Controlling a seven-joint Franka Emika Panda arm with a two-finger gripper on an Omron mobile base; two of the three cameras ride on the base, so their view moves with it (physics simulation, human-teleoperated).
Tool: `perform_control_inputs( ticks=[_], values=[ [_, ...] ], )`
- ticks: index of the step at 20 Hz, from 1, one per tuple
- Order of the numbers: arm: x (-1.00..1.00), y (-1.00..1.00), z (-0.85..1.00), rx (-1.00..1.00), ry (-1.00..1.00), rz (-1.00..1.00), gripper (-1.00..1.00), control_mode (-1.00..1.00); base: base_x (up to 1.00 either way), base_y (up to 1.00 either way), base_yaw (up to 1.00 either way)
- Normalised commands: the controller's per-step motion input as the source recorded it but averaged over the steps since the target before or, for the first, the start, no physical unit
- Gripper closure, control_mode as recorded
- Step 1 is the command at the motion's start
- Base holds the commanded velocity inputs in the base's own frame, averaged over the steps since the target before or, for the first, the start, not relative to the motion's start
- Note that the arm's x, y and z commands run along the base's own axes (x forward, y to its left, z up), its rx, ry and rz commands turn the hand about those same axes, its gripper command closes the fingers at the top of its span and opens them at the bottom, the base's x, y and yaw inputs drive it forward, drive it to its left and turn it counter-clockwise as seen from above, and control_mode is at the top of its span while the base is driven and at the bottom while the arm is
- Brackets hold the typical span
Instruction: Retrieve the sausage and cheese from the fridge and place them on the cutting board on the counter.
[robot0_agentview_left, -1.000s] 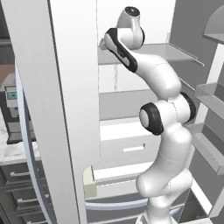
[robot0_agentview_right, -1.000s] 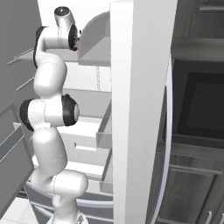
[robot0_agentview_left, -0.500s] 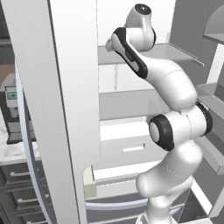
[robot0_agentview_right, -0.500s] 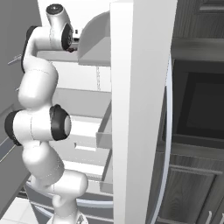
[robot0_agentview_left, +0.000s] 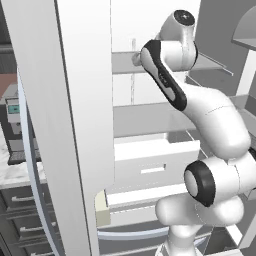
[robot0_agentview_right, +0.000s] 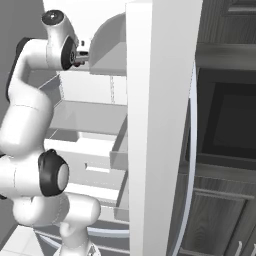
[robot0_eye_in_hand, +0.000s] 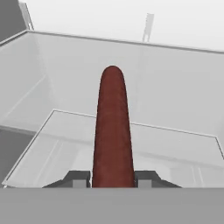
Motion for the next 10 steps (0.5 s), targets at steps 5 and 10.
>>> perform_control_inputs(
  ticks=[5, 10],
  values=[
    [-0.96, -0.09, 0.28, 0.0, -0.06, 0.0, 1.0, -1.0, 0.0, 0.0, 0.0],
    [-1.0, -0.07, 0.19, 0.0, -0.03, -0.01, 1.0, -1.0, 0.0, 0.0, 0.0]
  ],
)
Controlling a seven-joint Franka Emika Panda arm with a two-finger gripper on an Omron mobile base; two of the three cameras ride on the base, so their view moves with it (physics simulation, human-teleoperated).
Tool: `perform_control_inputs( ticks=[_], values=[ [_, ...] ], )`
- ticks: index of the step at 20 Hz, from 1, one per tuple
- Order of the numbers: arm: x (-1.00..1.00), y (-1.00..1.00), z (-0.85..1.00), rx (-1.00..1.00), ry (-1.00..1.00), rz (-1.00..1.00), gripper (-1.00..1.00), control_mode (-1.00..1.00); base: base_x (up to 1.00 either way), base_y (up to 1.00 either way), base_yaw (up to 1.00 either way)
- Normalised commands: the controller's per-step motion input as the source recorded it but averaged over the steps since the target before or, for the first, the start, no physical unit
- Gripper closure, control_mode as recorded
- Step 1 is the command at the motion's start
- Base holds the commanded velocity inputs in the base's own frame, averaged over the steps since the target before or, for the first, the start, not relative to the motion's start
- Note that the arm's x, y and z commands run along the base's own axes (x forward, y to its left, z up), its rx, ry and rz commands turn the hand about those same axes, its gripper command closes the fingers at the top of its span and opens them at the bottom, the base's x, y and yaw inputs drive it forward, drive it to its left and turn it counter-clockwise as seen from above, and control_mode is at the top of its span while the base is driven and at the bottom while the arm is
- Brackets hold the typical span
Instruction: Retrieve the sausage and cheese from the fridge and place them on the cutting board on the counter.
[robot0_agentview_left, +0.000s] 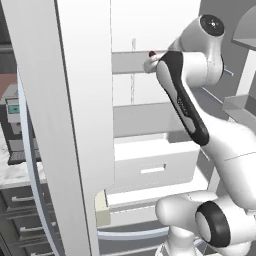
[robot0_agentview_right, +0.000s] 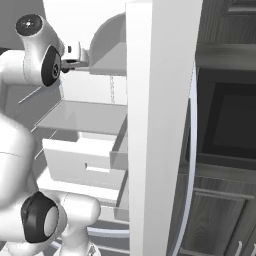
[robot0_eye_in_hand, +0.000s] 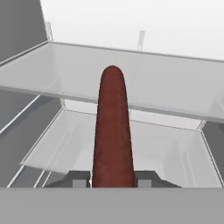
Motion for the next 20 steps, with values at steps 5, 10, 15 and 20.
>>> perform_control_inputs(
  ticks=[5, 10, 15, 20],
  values=[
    [-0.96, -0.18, 0.22, 0.0, 0.0, -0.04, 1.0, -1.0, 0.0, 0.0, 0.0],
    [-0.84, -0.34, 0.16, 0.0, -0.01, -0.08, 1.0, -1.0, 0.0, 0.0, 0.0],
    [-0.58, -0.29, 0.05, 0.0, -0.02, -0.06, 1.0, -1.0, 0.0, 0.0, 0.0],
    [-0.35, -0.17, 0.0, 0.0, -0.01, -0.02, 1.0, -1.0, 0.0, 0.0, 0.0]
  ],
)
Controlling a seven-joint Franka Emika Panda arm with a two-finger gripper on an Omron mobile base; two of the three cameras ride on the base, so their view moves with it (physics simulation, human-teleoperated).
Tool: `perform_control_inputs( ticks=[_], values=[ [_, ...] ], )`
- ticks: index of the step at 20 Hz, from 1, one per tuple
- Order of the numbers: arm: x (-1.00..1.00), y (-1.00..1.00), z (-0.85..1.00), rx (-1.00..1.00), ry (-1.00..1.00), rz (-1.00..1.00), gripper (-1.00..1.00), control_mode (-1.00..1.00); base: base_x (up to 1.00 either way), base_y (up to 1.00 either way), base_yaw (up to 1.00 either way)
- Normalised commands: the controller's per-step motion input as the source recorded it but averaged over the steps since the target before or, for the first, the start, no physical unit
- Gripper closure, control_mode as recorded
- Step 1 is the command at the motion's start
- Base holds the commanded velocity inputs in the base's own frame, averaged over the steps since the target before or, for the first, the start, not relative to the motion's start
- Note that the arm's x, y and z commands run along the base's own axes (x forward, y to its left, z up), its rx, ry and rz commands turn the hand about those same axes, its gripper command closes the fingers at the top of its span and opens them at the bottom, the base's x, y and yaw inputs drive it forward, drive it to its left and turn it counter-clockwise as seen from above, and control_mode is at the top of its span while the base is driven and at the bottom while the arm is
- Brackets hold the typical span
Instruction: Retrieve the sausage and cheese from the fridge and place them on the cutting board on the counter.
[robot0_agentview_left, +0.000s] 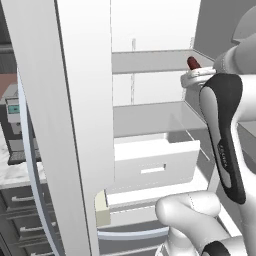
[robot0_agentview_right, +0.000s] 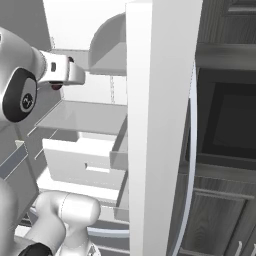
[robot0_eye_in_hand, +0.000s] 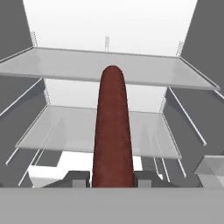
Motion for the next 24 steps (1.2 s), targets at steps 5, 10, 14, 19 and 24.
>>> perform_control_inputs(
  ticks=[5, 10, 14, 19, 24],
  values=[
    [-0.3, -0.02, 0.0, 0.0, 0.0, 0.0, 1.0, -1.0, 0.0, 0.0, 0.0],
    [-0.35, 0.0, 0.0, 0.0, 0.0, 0.0, 1.0, -1.0, 0.0, 0.0, 0.0],
    [-0.19, 0.0, 0.0, 0.0, 0.0, 0.0, 1.0, -1.0, 0.0, 0.0, 0.0],
    [0.0, 0.0, 0.0, 0.0, 0.0, 0.0, 1.0, 1.0, -0.04, 0.0, 0.0],
    [0.0, 0.0, 0.0, 0.0, 0.0, 0.0, 1.0, 1.0, -0.75, 0.0, 0.0]
  ],
)
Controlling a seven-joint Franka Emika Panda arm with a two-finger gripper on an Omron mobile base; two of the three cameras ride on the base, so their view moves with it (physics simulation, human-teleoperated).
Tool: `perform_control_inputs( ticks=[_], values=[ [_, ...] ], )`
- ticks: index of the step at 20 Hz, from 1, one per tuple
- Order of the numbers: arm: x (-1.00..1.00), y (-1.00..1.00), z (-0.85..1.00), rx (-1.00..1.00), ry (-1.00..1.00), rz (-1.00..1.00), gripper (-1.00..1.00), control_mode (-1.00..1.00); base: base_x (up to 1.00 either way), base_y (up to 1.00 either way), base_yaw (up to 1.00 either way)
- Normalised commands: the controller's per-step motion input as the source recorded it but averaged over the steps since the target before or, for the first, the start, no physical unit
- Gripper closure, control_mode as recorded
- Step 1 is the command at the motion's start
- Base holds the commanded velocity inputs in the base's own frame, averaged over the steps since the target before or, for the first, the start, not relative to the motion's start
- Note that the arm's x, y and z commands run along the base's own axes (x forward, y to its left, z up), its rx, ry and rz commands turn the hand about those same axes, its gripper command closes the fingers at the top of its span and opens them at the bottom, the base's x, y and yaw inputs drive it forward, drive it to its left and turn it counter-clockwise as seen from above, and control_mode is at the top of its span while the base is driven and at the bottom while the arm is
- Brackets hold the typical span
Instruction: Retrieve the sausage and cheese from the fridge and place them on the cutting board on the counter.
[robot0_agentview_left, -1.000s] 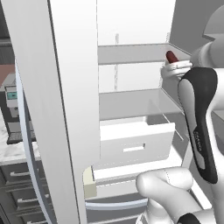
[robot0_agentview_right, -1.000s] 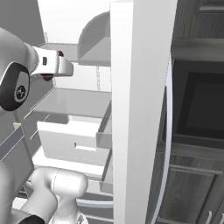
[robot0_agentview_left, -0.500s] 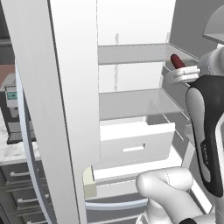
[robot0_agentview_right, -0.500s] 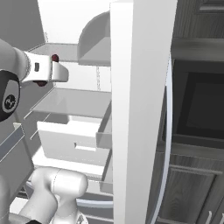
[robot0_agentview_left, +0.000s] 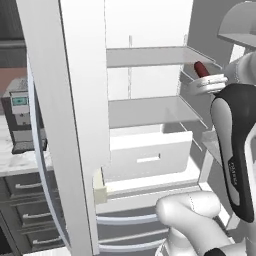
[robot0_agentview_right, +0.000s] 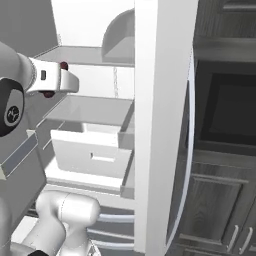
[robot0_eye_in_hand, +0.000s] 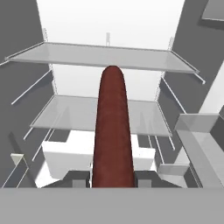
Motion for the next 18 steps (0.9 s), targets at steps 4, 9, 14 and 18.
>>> perform_control_inputs(
  ticks=[4, 9, 14, 18],
  values=[
    [0.0, 0.0, 0.0, 0.0, 0.0, 0.0, 1.0, 1.0, -0.94, 0.0, 0.0],
    [0.0, 0.0, 0.0, 0.0, 0.0, 0.0, 1.0, 1.0, -0.69, 0.04, 0.0],
    [0.0, 0.0, 0.0, 0.0, 0.0, 0.0, 1.0, 1.0, -0.52, 0.2, 0.0],
    [0.0, 0.0, 0.0, 0.0, 0.0, 0.0, 1.0, 1.0, -0.45, 0.69, 0.0]
  ],
)
